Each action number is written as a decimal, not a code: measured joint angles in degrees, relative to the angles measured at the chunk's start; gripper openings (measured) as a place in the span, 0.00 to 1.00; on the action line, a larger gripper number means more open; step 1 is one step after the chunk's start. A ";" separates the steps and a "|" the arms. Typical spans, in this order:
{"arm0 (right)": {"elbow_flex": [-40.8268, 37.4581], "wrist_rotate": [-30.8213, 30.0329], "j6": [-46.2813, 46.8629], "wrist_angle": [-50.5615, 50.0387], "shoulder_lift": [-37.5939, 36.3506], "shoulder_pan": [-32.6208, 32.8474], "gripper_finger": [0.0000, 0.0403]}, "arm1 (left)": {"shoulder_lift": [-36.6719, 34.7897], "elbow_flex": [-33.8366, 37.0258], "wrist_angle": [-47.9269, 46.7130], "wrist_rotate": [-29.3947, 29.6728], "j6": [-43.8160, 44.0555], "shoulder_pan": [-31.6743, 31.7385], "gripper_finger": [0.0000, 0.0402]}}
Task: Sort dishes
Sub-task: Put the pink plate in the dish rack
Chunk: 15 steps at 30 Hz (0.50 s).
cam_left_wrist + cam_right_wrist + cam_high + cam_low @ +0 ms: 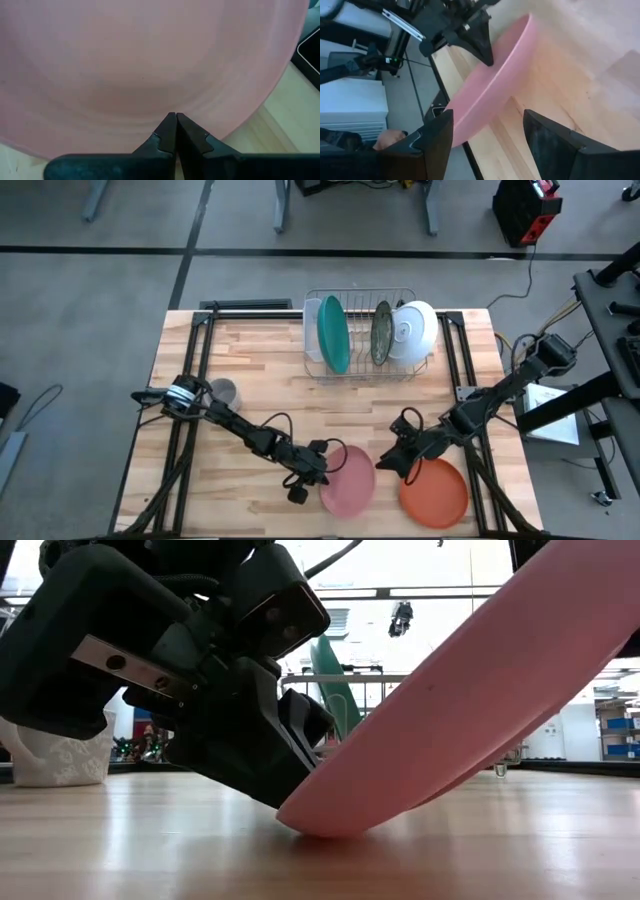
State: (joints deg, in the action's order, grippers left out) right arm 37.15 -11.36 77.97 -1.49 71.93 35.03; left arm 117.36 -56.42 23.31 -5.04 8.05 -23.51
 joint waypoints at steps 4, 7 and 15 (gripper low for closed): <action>0.00 1.38 0.05 3.72 3.64 -0.02 0.59 | -0.01 0.02 -0.11 0.02 0.00 0.04 0.00; 0.14 2.70 -0.11 7.48 6.07 -0.04 0.61 | -0.02 0.07 -0.11 0.02 0.00 0.07 0.00; 3.82 3.80 -0.40 7.47 10.25 -0.07 0.61 | -0.02 0.17 0.00 0.07 0.00 0.09 0.00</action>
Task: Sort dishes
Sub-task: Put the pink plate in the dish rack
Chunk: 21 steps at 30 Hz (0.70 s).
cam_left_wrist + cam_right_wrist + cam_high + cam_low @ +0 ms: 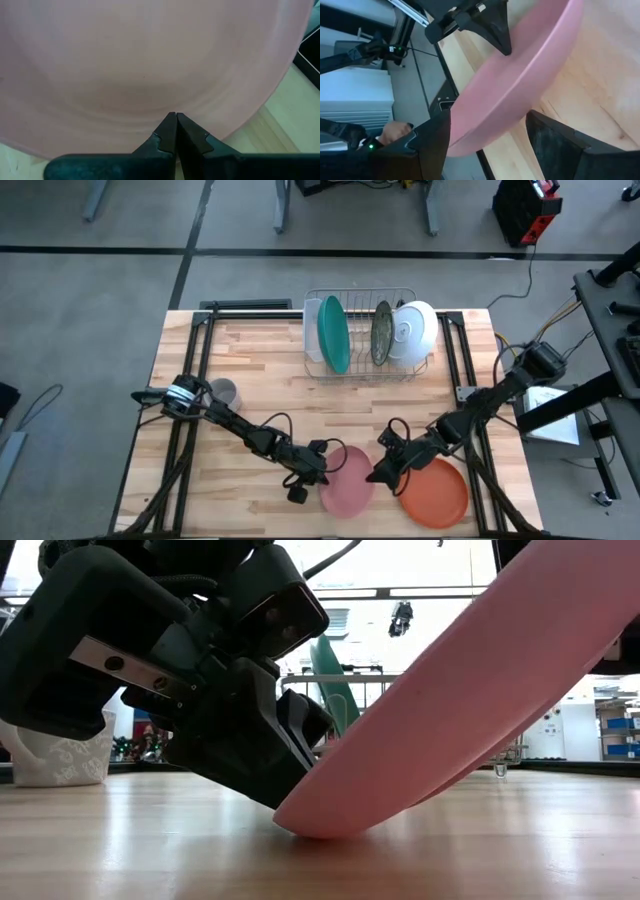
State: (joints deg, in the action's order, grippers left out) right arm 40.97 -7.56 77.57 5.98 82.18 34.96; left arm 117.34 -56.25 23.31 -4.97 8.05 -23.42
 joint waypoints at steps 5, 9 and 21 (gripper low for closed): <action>1.48 0.12 0.57 -3.15 1.32 -0.14 0.55 | 0.00 0.02 0.30 1.12 -0.94 -0.04 0.00; 1.97 -0.56 0.86 -8.06 1.26 -0.13 0.45 | 0.00 0.04 0.90 1.26 -1.37 0.00 0.00; 1.90 -1.91 -0.91 -13.32 0.87 -0.26 0.08 | -1.17 -0.09 0.62 1.93 0.76 -0.09 0.00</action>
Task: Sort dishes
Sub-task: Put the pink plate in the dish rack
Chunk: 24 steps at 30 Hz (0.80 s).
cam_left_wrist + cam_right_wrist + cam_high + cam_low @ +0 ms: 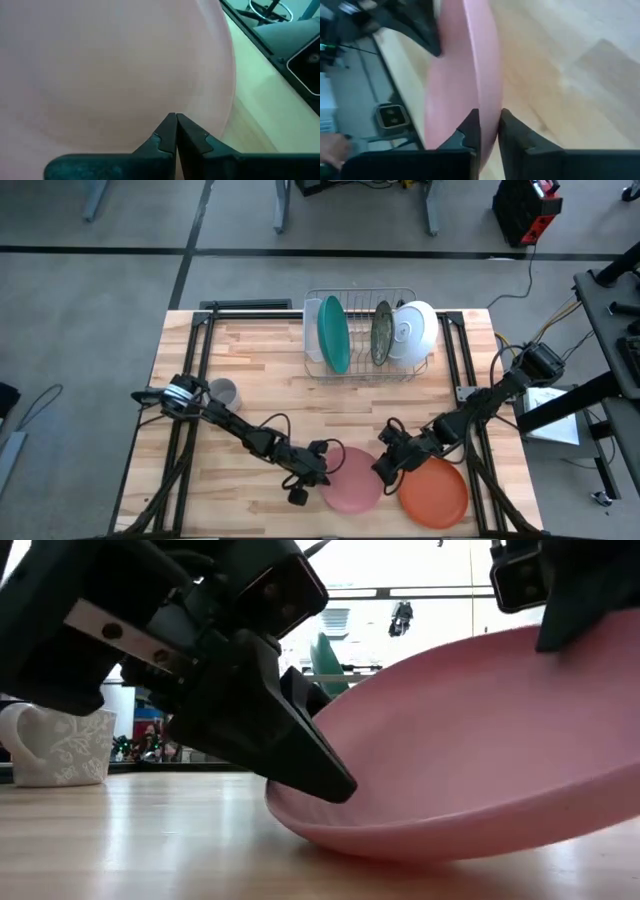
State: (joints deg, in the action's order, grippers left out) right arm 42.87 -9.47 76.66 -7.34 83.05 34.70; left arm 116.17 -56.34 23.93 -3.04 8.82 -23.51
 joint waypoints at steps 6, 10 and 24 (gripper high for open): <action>1.03 -0.13 -0.90 -4.58 -0.26 0.04 0.04 | -5.13 0.00 -9.27 -3.50 7.26 0.15 0.00; 1.14 -0.07 -1.68 -6.13 -1.64 0.04 0.04 | -7.91 0.00 -15.65 -3.94 9.27 0.00 0.00; 6.96 -3.62 -20.64 -12.07 -9.52 0.56 0.00 | -18.93 0.21 -25.64 -3.39 0.76 0.05 0.00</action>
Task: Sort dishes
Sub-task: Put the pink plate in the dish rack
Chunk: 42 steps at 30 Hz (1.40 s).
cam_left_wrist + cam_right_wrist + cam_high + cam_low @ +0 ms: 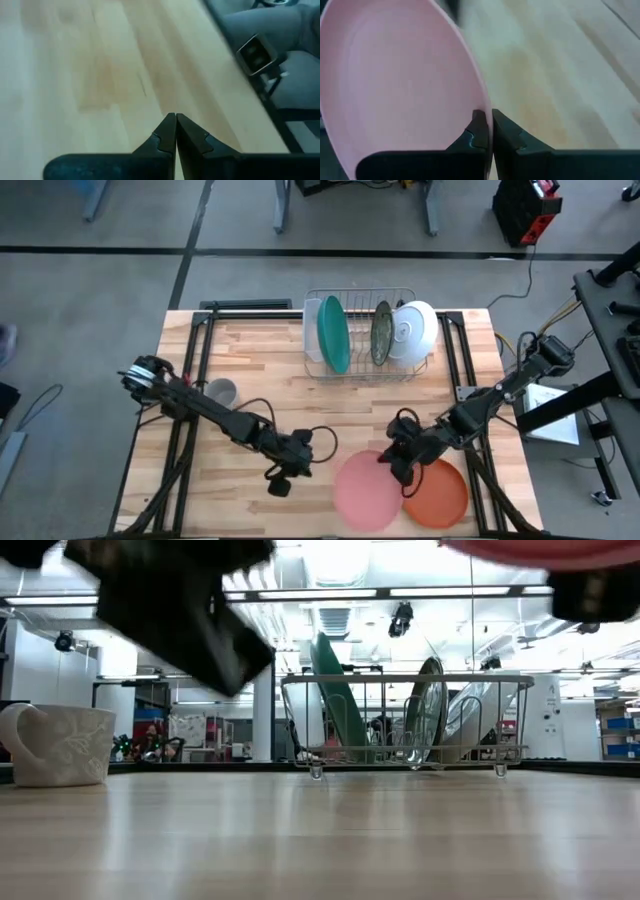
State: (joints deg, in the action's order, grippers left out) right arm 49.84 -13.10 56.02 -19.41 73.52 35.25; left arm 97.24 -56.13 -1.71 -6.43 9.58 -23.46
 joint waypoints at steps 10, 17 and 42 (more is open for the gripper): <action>-1.60 24.73 -42.55 41.73 -2.35 -1.05 0.00 | -11.76 -0.08 -1.94 13.66 -24.29 0.37 0.00; 0.41 -14.85 -41.84 30.58 -4.90 -3.03 0.00 | -16.72 -0.10 -3.83 33.18 -29.16 1.52 0.00; 30.72 -77.22 -61.91 9.47 1.74 -34.30 0.00 | -17.80 0.31 -30.01 62.75 -13.03 5.25 0.00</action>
State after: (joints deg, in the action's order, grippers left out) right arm 80.56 -90.31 -5.89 -9.94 75.26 0.96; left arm 79.44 -55.82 -31.73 56.32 -3.45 -18.22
